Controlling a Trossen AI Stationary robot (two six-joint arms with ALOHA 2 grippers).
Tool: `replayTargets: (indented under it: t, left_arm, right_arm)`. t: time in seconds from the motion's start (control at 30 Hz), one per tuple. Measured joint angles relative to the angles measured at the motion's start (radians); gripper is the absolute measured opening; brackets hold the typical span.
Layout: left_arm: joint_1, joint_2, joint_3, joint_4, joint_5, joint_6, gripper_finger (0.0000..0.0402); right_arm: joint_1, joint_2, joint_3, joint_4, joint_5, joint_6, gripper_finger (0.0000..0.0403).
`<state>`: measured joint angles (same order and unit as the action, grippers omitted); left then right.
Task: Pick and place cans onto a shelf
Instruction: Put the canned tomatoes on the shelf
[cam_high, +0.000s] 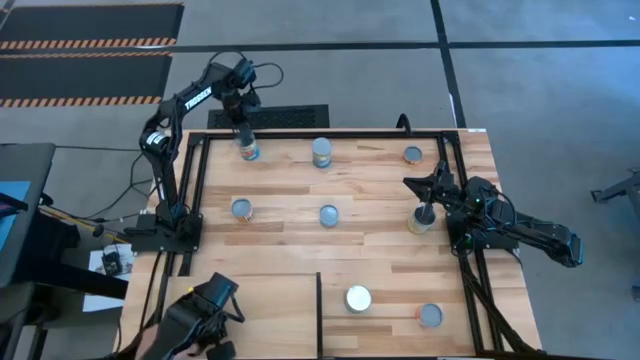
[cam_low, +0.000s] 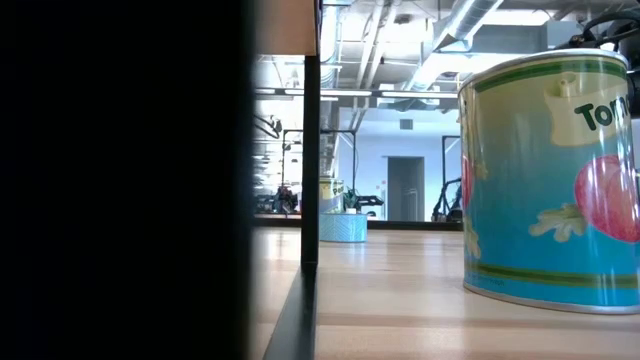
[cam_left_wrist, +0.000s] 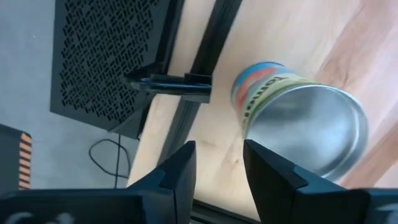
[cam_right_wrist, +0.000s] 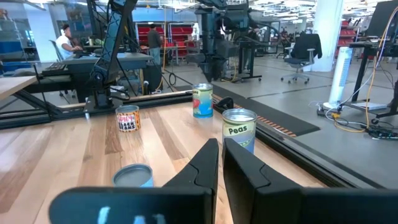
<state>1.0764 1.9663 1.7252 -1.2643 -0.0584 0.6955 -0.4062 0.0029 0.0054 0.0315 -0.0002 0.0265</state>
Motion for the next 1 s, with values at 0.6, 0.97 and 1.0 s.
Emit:
replayTargets:
  t: [0.6, 0.97, 1.0]
  left_arm:
    - [-0.113, -0.033, -0.013, -0.058, -0.042, -0.099, 0.0001]
    - [-0.21, -0.032, -0.029, -0.078, -0.103, -0.121, 0.0]
    - [-0.215, -0.032, -0.029, -0.08, -0.12, -0.123, 0.0]
  right_arm:
    - [0.0, 0.0, 0.0, 0.0, 0.0, 0.0, 0.0049]
    - [0.0, 0.0, 0.0, 0.0, 0.0, 0.0, 0.0049]
    - [0.0, 0.0, 0.0, 0.0, 0.0, 0.0, 0.0049]
